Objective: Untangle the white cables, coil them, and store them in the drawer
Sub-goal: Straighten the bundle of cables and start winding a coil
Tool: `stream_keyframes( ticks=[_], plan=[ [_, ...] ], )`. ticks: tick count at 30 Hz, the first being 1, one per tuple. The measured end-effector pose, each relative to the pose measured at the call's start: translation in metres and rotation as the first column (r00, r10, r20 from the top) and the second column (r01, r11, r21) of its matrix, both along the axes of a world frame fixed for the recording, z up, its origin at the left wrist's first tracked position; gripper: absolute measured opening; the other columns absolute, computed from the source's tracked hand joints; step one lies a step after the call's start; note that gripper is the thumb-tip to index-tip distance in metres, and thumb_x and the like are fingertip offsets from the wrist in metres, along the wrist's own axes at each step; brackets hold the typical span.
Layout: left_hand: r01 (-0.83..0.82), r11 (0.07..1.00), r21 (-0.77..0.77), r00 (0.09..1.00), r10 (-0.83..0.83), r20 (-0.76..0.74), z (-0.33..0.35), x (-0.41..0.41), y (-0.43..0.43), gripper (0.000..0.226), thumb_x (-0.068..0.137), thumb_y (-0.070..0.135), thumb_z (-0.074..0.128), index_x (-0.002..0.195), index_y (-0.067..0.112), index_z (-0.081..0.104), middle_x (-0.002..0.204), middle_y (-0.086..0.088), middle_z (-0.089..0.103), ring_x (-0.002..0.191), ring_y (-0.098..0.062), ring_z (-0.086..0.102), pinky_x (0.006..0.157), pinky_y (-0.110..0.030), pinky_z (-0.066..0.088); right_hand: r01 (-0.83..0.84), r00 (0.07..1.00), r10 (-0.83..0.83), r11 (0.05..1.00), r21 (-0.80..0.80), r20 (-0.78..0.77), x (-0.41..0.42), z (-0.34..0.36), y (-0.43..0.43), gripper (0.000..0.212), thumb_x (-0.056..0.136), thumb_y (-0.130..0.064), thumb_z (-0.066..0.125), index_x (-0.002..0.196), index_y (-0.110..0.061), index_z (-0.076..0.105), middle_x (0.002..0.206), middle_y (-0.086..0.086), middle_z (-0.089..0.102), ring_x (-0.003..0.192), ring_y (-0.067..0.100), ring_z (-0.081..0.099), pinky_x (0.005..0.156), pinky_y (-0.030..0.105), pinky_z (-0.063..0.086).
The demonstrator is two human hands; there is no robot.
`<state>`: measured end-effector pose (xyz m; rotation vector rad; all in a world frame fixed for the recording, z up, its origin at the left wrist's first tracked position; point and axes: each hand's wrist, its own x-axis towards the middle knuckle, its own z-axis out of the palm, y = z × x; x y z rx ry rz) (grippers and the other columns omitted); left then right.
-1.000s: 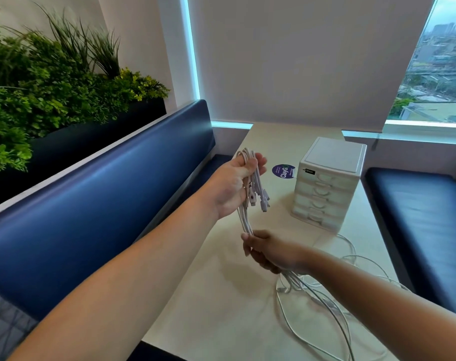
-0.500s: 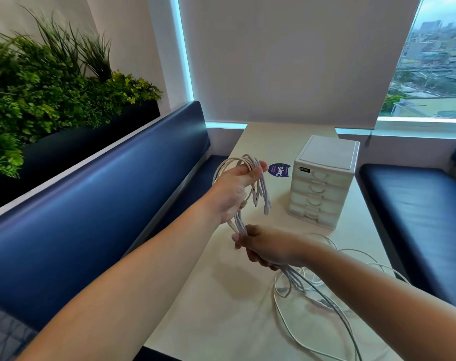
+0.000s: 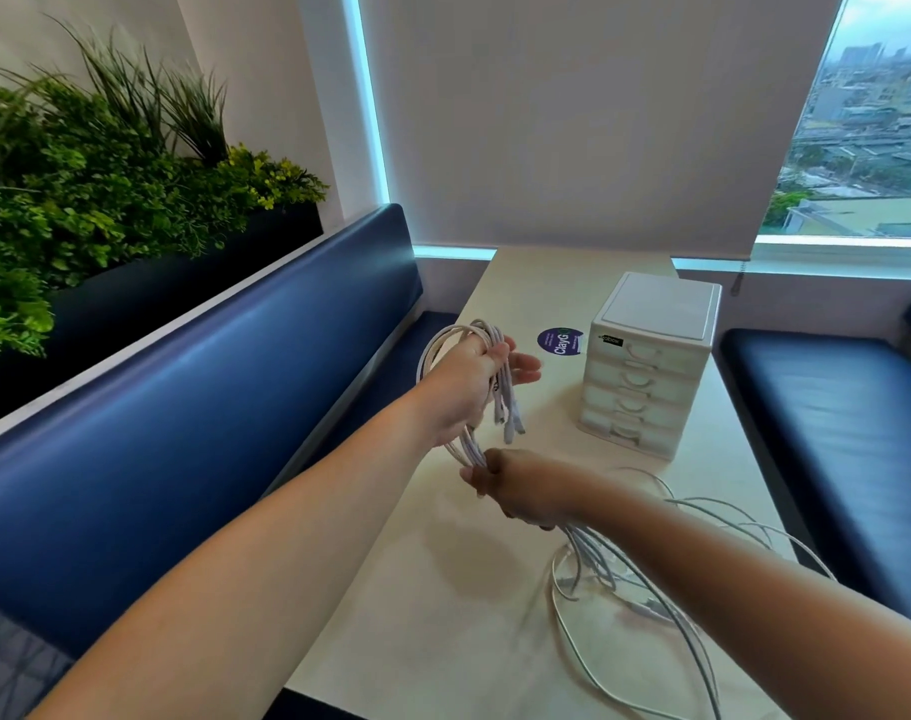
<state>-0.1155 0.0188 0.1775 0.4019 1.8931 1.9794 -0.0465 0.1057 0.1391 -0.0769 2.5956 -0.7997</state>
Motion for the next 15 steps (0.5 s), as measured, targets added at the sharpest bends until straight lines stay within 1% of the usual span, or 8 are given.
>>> stream_keyframes(
  ticks=[2,5,7,9,10,11,13,15],
  plan=[
    [0.012,0.987,-0.159,0.996,-0.026,-0.087,0.0,0.0,-0.008,0.021,0.108,0.015,0.027,0.105,0.011,0.047,0.094,-0.003,0.07,0.087,-0.008,0.07,0.081,-0.021,0.051,-0.051,0.998,0.053,0.998,0.038,-0.044,0.001,0.01,0.006,0.045,0.099,-0.044,0.039,0.11,-0.001,0.051,0.076,0.007,0.047,0.063,0.025,0.048,0.044,0.025,0.036],
    [0.041,0.968,-0.246,0.991,-0.071,-0.117,-0.004,0.001,-0.014,0.02,0.108,0.016,0.029,0.103,0.013,0.048,0.096,-0.001,0.07,0.088,-0.004,0.069,0.073,-0.015,0.049,-0.119,0.985,0.133,0.985,0.123,-0.106,0.004,0.023,0.012,0.038,0.095,-0.038,0.052,0.108,-0.002,0.054,0.092,0.016,0.059,0.071,0.024,0.052,0.048,0.025,0.037],
    [0.027,0.986,-0.164,0.994,-0.043,-0.098,-0.006,0.001,-0.01,0.019,0.108,0.017,0.028,0.104,0.012,0.047,0.1,-0.002,0.07,0.091,-0.007,0.069,0.076,-0.019,0.049,-0.146,0.976,0.169,0.976,0.164,-0.136,0.004,0.026,0.01,0.037,0.096,-0.035,0.051,0.107,0.0,0.055,0.095,0.017,0.06,0.076,0.025,0.052,0.05,0.025,0.037],
    [-0.025,1.0,0.0,0.999,0.025,-0.036,-0.007,0.0,-0.006,0.02,0.108,0.02,0.029,0.101,0.014,0.046,0.103,-0.002,0.071,0.096,-0.011,0.07,0.087,-0.033,0.049,-0.155,0.972,0.183,0.971,0.183,-0.146,0.003,0.026,0.006,0.036,0.098,-0.034,0.048,0.107,0.0,0.055,0.088,0.013,0.056,0.075,0.024,0.05,0.051,0.027,0.037],
    [-0.047,0.998,0.051,0.999,0.048,-0.02,-0.007,-0.002,-0.005,0.02,0.108,0.021,0.029,0.1,0.015,0.046,0.105,-0.002,0.072,0.099,-0.012,0.07,0.092,-0.039,0.046,-0.15,0.972,0.18,0.971,0.188,-0.152,0.003,0.026,0.004,0.036,0.098,-0.034,0.047,0.107,0.0,0.055,0.087,0.011,0.054,0.073,0.024,0.049,0.052,0.027,0.036],
    [-0.052,0.997,0.064,0.998,0.054,-0.028,-0.007,-0.002,-0.003,0.019,0.108,0.021,0.029,0.1,0.015,0.046,0.108,-0.002,0.071,0.1,-0.012,0.07,0.091,-0.037,0.047,-0.14,0.972,0.172,0.971,0.192,-0.162,0.003,0.025,0.004,0.036,0.099,-0.033,0.046,0.106,0.0,0.055,0.086,0.011,0.053,0.073,0.023,0.049,0.054,0.028,0.036],
    [-0.03,0.999,0.029,0.997,0.032,-0.071,-0.008,-0.001,-0.003,0.017,0.108,0.017,0.029,0.103,0.013,0.044,0.114,-0.006,0.069,0.099,-0.01,0.068,0.077,-0.024,0.049,-0.126,0.967,0.167,0.97,0.206,-0.194,0.003,0.024,0.004,0.034,0.098,-0.033,0.046,0.105,-0.001,0.056,0.088,0.01,0.054,0.077,0.024,0.049,0.064,0.029,0.035],
    [-0.01,1.0,-0.008,0.996,0.01,-0.085,-0.009,0.0,-0.004,0.016,0.108,0.016,0.029,0.106,0.011,0.044,0.112,-0.004,0.068,0.099,-0.008,0.067,0.071,-0.019,0.051,-0.129,0.961,0.179,0.965,0.226,-0.213,0.002,0.026,0.004,0.034,0.098,-0.033,0.046,0.104,-0.001,0.058,0.087,0.01,0.053,0.079,0.024,0.049,0.067,0.028,0.033]
  ],
)
